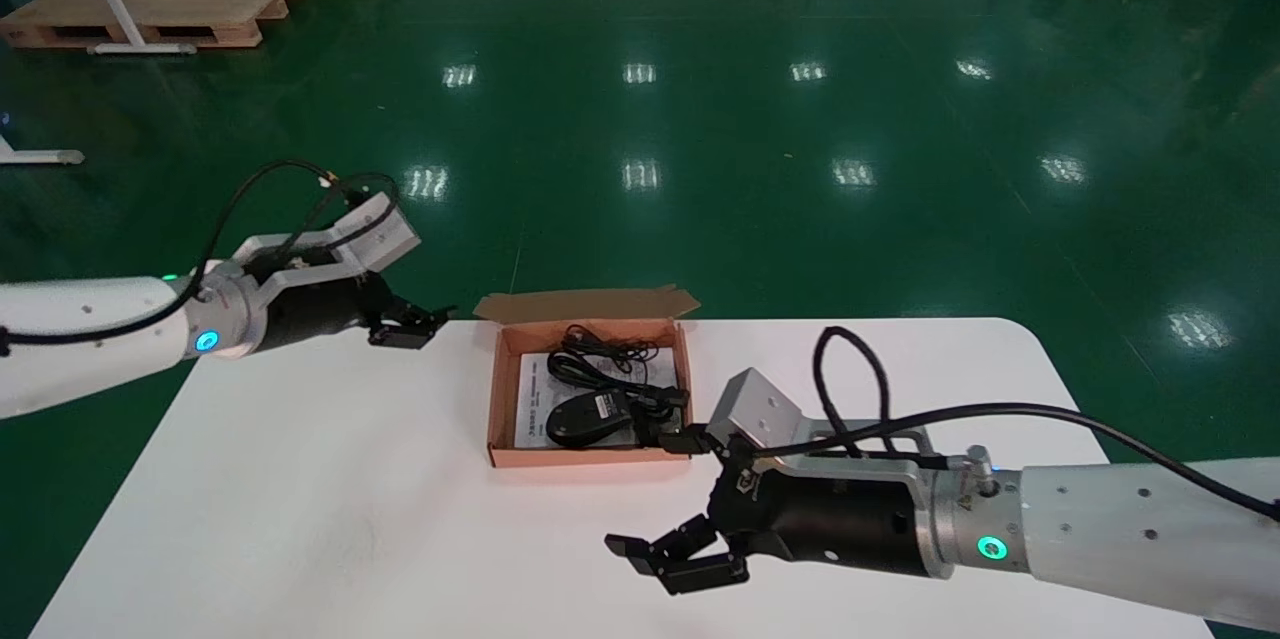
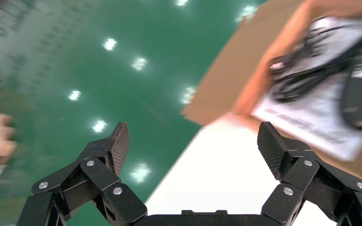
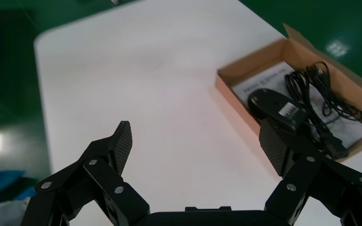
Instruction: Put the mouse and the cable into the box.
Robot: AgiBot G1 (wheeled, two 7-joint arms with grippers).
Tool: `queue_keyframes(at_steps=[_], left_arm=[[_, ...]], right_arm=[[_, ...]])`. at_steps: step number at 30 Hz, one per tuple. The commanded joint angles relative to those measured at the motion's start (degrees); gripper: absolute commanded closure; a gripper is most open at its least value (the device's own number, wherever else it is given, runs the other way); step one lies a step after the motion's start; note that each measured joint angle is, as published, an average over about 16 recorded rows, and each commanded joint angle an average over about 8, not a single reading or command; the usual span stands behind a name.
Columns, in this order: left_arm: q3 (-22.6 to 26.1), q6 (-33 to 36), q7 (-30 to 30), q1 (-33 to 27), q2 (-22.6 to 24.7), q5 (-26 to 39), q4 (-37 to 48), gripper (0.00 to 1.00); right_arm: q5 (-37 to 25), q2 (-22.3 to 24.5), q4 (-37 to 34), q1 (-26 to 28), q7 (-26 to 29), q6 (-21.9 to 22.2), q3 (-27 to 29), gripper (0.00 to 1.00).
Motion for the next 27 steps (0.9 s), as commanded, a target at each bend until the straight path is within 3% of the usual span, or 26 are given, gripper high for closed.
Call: queue_keyframes(at_steps=[1,22,27], left_arm=[[-1.2,2.1,0.5,1.2,-1.0,-2.7,-1.2,0.0],[-13.7,23.8,5.6,13.7,-11.2,-31.2,-13.8,0.0],[-16.7,28.9,6.8,16.6,-13.7,-37.9,-16.8,0.0]], right_arm=[[2.5,1.4,0.8,-1.1,-0.8,-2.0,2.0,0.0],[28.1,16.5,8.8,-12.7,-9.2,-23.0,22.4,0.0],[31.3,18.4,9.7,-14.2,-10.3,-25.6,24.9,0.0]])
